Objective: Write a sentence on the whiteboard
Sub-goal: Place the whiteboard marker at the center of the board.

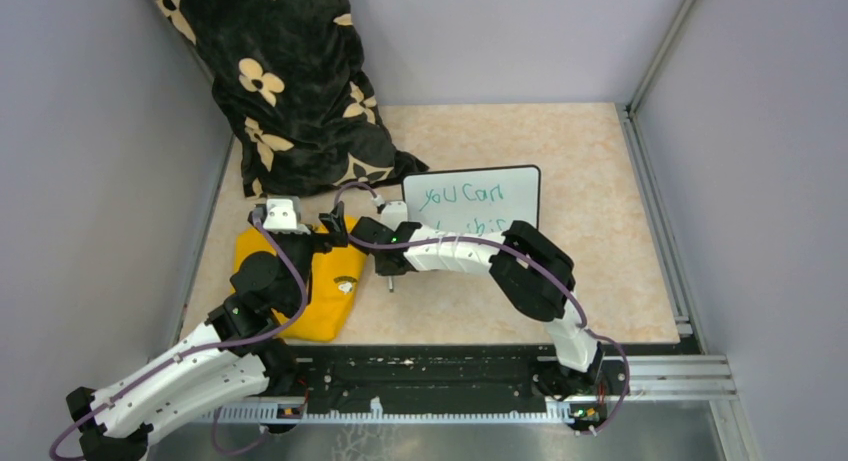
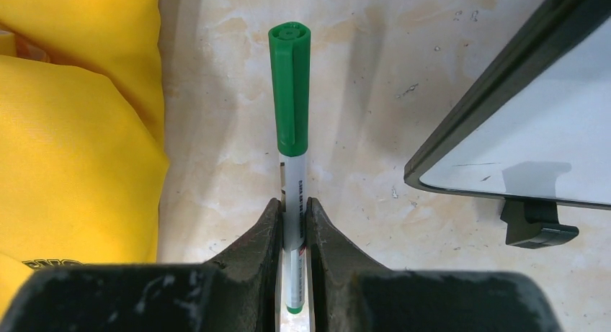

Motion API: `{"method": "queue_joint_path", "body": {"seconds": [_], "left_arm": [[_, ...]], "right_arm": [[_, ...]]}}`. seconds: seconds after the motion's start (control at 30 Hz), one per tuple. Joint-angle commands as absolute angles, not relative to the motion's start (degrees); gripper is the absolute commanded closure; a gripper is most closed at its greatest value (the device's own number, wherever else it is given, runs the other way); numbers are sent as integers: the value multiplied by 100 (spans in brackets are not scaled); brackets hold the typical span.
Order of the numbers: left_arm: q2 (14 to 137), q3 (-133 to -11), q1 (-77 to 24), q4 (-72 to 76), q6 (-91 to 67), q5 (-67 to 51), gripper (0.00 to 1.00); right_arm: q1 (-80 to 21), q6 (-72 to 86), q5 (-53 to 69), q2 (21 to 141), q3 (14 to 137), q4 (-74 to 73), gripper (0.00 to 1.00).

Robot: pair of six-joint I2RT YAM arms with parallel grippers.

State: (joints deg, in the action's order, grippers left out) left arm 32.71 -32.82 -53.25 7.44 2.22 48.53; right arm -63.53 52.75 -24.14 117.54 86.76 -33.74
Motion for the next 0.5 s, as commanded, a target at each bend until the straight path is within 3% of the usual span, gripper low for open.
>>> {"method": "queue_joint_path", "body": {"seconds": [0.0, 0.47], "left_arm": [[3228, -3241, -5326, 843, 237, 4778, 2], [3282, -3234, -5326, 855, 246, 4737, 2]], "right_arm": [[-6407, 5296, -2398, 11824, 8960, -3278, 100], [-6508, 4993, -2249, 12024, 9386, -3213, 100]]}}
